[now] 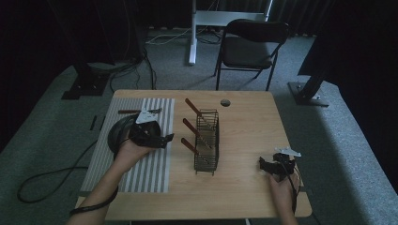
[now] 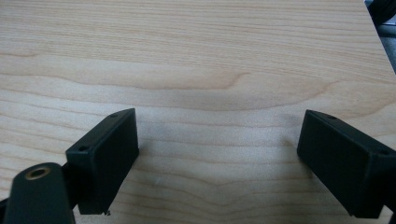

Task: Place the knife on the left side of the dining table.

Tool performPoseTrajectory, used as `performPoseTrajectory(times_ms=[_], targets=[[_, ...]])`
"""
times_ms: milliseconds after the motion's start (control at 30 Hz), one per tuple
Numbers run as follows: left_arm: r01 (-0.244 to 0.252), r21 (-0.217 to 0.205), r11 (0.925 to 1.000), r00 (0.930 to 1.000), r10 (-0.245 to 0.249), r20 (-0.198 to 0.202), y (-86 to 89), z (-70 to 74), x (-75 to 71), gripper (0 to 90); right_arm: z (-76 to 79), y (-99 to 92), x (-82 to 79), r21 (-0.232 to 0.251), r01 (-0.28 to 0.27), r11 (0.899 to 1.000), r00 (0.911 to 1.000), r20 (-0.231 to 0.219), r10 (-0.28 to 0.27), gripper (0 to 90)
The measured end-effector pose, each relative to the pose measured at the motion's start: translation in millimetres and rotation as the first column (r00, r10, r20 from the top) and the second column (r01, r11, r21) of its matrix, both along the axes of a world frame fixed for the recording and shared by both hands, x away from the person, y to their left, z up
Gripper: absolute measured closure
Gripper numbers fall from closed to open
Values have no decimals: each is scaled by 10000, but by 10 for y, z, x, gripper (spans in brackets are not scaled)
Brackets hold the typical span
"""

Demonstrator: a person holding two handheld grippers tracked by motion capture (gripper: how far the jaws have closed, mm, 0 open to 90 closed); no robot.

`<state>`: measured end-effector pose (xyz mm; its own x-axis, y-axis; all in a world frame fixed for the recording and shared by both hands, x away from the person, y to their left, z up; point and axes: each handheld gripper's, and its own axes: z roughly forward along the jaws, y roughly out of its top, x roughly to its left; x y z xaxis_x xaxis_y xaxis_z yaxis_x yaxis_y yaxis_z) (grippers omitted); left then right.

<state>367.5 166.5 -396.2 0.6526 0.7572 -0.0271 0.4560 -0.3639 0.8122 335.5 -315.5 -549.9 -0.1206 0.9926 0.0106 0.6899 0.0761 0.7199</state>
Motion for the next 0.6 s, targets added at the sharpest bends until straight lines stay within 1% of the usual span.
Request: performPoseTrajectory(times_ms=[100, 200, 233, 267, 367, 400, 433, 467, 533, 567, 600], targets=[[110, -105, 9999, 9999, -110, -35, -20, 19, 16, 38, 0, -1, 0, -9, -6, 10000, 10000, 5, 6, 116], [259, -147, 9996, 9996, -260, -69, -114, 62, 78, 38, -1, 0, 0, -6, -1, 10000, 10000, 4, 1, 116], [259, -147, 9996, 9996, -260, -69, -114, 62, 78, 39, -1, 0, 0, -6, -1, 10000, 10000, 4, 1, 116], [269, -172, 9995, 9996, -269, 2, -157, 81, 102, 39, -1, 0, 0, -4, 2, 10000, 10000, 13, -2, 116], [300, -280, 9992, 9995, -301, -14, -191, 92, 120, 48, -1, 0, 1, -2, 4, 10000, 10000, 11, -3, 116], [436, -321, 9985, 9990, -437, -21, -234, 97, 133, 48, -1, 0, 1, -3, 0, 10000, 10000, 13, 0, 116], [436, -321, 9985, 9990, -437, -21, -234, 97, 133, 48, -1, 0, 1, -3, 0, 10000, 10000, 13, 0, 116], [593, -396, 9975, 9982, -596, -50, -280, 108, 145, 48, -1, 0, 1, -4, 0, 10000, 10000, 13, 0, 116], [664, -387, 9970, 9978, -666, -20, -311, 117, 151, 48, -1, 0, 1, -1, 2, 10000, 10000, 13, -2, 116], [857, -472, 9952, 9963, -860, -51, -343, 127, 166, 69, -1, 0, 1, -2, 2, 10000, 10000, 13, -2, 116], [886, -464, 9950, 9960, -889, -53, -356, 129, 174, 77, -1, 0, 1, -3, 0, 10000, 10000, 12, 0, 116]])
